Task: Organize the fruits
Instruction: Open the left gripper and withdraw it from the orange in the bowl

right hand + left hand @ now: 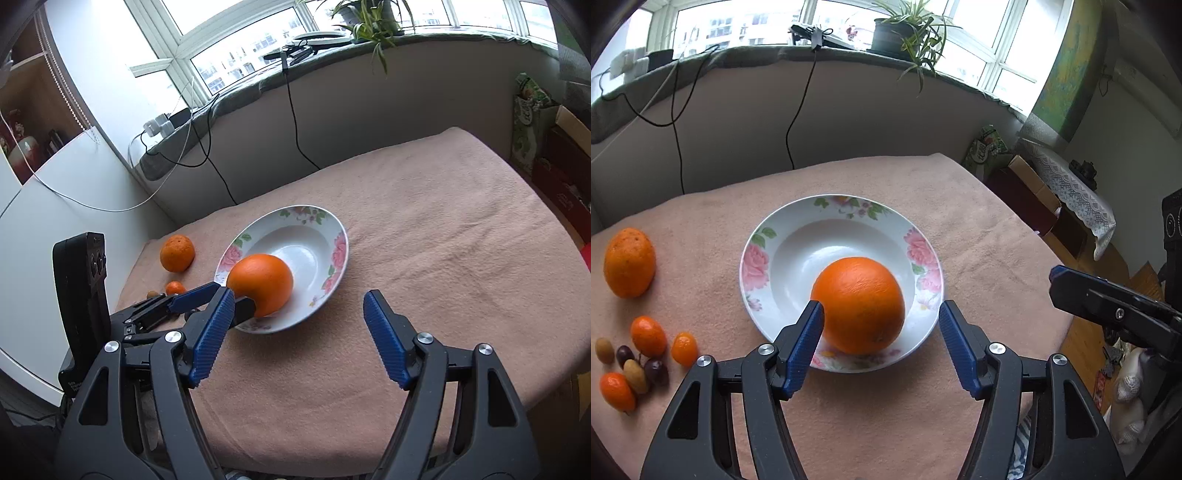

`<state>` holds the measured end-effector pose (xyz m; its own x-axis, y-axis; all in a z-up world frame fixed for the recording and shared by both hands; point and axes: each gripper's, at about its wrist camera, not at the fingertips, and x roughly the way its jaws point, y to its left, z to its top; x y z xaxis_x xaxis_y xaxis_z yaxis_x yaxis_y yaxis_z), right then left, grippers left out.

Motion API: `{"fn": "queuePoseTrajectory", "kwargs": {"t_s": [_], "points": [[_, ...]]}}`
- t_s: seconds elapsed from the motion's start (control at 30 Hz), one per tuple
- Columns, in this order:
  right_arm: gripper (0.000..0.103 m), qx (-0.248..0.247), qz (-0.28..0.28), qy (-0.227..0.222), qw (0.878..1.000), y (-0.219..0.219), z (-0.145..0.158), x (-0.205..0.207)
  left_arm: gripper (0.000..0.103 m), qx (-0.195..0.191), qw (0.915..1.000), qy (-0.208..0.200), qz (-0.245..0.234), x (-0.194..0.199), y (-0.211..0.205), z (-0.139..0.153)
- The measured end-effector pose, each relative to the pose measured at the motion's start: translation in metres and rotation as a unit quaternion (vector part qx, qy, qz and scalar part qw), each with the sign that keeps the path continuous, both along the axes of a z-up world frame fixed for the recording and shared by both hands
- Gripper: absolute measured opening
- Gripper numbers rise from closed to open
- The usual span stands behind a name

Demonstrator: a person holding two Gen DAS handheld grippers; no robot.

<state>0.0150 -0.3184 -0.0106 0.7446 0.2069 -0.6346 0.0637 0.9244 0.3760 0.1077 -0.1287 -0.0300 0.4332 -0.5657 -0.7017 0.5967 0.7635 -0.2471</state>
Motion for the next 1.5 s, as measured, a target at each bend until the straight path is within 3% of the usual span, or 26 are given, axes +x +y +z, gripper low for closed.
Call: {"fn": "queuePoseTrajectory", "kwargs": {"t_s": [0.17, 0.3, 0.63, 0.83, 1.1, 1.5], "points": [[0.081, -0.049, -0.036, -0.018, 0.998, -0.005, 0.017, -0.036, 0.072, -0.005, 0.9994, -0.034, -0.004, -0.013, -0.01, 0.015], [0.093, -0.065, -0.061, -0.034, 0.995, -0.011, 0.027, -0.061, 0.079, -0.011, 0.9991, -0.041, -0.004, -0.024, -0.013, 0.022], [0.094, -0.093, -0.078, -0.046, 0.992, -0.007, 0.035, -0.087, 0.081, -0.008, 0.9971, -0.074, 0.015, -0.055, 0.005, 0.037], [0.094, -0.117, -0.056, -0.049, 0.99, 0.016, 0.039, -0.077, 0.081, -0.003, 0.9949, -0.083, 0.056, -0.06, 0.041, 0.038], [0.094, -0.155, -0.011, -0.069, 0.985, 0.055, 0.045, -0.05, 0.081, 0.02, 0.9857, -0.098, 0.135, -0.053, 0.097, 0.04], [0.094, -0.149, 0.065, -0.079, 0.984, 0.097, 0.037, -0.008, 0.081, 0.014, 0.9763, -0.066, 0.206, -0.045, 0.149, 0.022]]}}
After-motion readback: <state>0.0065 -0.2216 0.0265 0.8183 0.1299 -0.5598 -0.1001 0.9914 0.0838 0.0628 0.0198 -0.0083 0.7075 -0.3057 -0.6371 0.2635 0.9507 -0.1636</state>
